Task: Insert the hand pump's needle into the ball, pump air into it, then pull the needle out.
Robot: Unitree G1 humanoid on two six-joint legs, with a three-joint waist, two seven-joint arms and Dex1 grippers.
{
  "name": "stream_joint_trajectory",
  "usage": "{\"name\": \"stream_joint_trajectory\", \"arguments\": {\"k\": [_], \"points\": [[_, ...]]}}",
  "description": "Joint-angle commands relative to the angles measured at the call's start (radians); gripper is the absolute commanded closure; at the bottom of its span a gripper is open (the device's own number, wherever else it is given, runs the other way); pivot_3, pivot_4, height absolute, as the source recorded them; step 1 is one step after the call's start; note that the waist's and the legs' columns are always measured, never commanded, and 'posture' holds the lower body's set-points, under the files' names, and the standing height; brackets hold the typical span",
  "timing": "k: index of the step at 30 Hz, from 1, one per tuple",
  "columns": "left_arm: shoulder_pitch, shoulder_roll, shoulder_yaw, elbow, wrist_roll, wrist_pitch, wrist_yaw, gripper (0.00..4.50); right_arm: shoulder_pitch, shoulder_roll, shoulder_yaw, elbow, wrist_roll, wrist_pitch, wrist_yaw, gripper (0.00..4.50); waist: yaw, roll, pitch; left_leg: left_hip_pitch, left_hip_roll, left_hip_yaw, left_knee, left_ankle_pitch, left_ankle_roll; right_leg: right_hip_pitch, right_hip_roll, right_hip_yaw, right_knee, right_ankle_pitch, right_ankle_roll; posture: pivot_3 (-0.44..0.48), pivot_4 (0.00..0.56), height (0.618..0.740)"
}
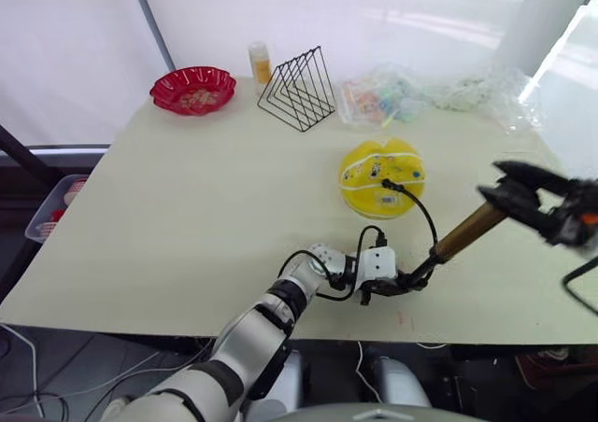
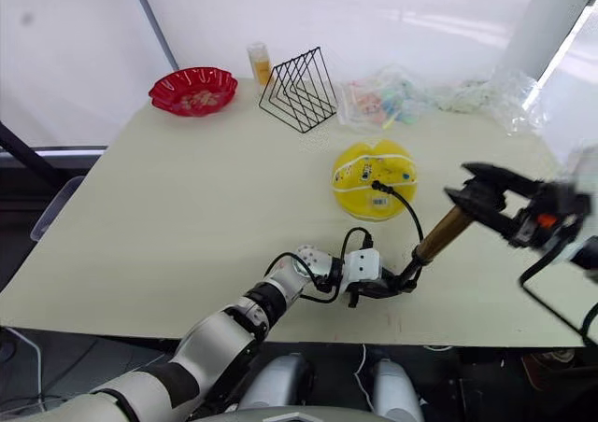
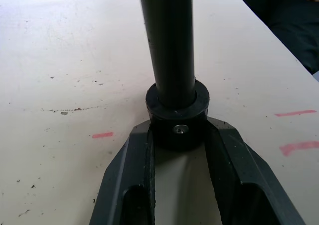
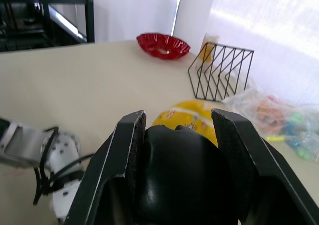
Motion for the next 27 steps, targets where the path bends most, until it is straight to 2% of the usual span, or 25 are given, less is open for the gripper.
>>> {"name": "stream_joint_trajectory", "arguments": {"k": [1, 3, 6, 14, 17, 20, 23, 27], "points": [[0.047, 0.035, -0.046, 0.086, 0.071, 0.053, -0.012, 3.5, 0.054, 0.055, 0.143, 0.063, -0.163, -0.076, 0.004, 2.9, -0.007, -0.002, -0.001, 0.002, 0.0, 0.0, 0.0, 0.0, 0.0, 0.001, 0.0, 0.0, 0.0, -0.001, -0.002, 0.0, 0.15, 0.737], [0.047, 0.034, -0.046, 0.087, 0.07, 0.054, -0.01, 3.5, 0.065, 0.101, 0.202, 0.097, -0.211, -0.121, 0.001, 2.9, -0.014, -0.003, -0.003, 0.009, 0.001, 0.0, 0.0, 0.0, 0.0, 0.008, 0.0, 0.0, 0.0, -0.004, 0.0, 0.0, 0.15, 0.737], [0.046, 0.033, -0.047, 0.088, 0.071, 0.055, -0.008, 3.5, 0.08, 0.163, 0.297, 0.16, -0.291, -0.197, 0.007, 2.9, -0.014, -0.003, -0.005, 0.01, 0.002, 0.0, 0.0, 0.0, 0.0, 0.008, 0.001, 0.001, 0.0, -0.004, 0.0, 0.0, 0.15, 0.737], [0.041, 0.028, -0.047, 0.088, 0.071, 0.058, -0.006, 3.5, 0.086, 0.286, 0.414, 0.317, -0.416, -0.334, 0.011, 2.9, -0.014, -0.002, -0.011, 0.01, 0.002, 0.0, -0.001, 0.0, 0.0, 0.008, 0.001, 0.001, 0.0, -0.002, -0.003, 0.0, 0.15, 0.737], [0.041, 0.028, -0.048, 0.088, 0.071, 0.059, -0.007, 3.5, 0.044, 0.281, 0.373, 0.277, -0.371, -0.318, -0.006, 2.9, -0.014, -0.002, -0.012, 0.011, 0.002, 0.0, -0.001, 0.0, 0.0, 0.008, 0.001, 0.001, 0.001, -0.002, -0.003, 0.0, 0.15, 0.737], [0.042, 0.03, -0.05, 0.09, 0.073, 0.057, -0.008, 3.5, -0.033, 0.228, 0.286, 0.2, -0.283, -0.256, -0.019, 2.9, -0.014, 0.001, -0.01, 0.011, 0.002, 0.0, -0.001, 0.0, 0.0, 0.008, 0.001, 0.001, 0.001, -0.002, -0.003, 0.0, 0.15, 0.737], [0.041, 0.03, -0.051, 0.091, 0.074, 0.057, -0.008, 3.5, -0.145, 0.138, 0.168, 0.117, -0.137, -0.161, -0.05, 2.9, -0.013, 0.005, -0.006, 0.01, 0.002, 0.001, 0.0, 0.0, 0.0, 0.008, 0.001, 0.001, 0.001, -0.002, -0.003, 0.0, 0.15, 0.737], [0.04, 0.031, -0.05, 0.092, 0.074, 0.056, -0.012, 3.5, -0.244, 0.023, 0.042, 0.071, -0.006, -0.065, -0.069, 2.9, -0.009, 0.017, 0.004, 0.004, -0.002, 0.001, 0.001, 0.0, 0.0, 0.004, -0.001, 0.002, 0.001, -0.001, -0.003, 0.0, 0.15, 0.737]]}}
